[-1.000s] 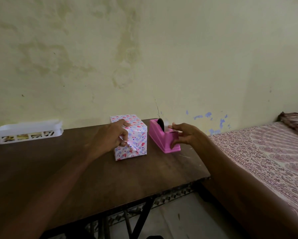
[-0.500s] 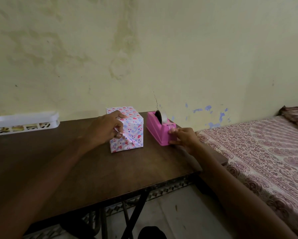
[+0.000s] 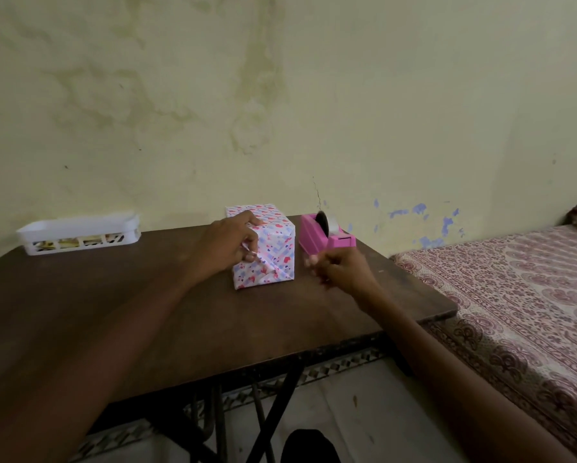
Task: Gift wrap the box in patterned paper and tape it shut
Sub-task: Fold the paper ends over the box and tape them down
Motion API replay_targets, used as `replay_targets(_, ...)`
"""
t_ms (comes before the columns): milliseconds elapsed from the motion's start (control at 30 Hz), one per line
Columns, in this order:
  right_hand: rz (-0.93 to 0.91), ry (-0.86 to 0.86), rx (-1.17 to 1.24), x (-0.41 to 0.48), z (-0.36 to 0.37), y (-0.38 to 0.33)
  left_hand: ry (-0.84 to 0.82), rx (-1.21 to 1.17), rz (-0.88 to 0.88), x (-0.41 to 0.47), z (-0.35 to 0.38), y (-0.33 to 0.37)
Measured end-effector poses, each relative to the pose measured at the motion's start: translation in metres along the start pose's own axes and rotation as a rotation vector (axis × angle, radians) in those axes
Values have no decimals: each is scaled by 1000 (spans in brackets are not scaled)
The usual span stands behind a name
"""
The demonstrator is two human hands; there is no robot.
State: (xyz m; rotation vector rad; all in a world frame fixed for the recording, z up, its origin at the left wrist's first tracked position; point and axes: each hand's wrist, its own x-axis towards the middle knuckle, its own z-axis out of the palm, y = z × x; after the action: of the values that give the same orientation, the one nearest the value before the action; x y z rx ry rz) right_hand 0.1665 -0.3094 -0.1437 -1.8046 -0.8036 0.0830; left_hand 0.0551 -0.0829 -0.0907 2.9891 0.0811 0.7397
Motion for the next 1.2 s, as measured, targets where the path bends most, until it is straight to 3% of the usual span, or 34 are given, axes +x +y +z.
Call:
replay_targets(67, -91, -66, -15, -1, 22, -8, -5, -1, -2, -1, 0, 0)
replay_targets(333, -221, 71, -63, 29, 70, -8, -38, 29, 43, 3, 0, -3)
replay_targets(567, -197, 140, -94, 42, 81, -2, 13, 53, 69, 2, 3, -3)
replay_targets(1200, 17, 118, -403, 69, 83, -10, -161, 22, 4, 4, -15, -1)
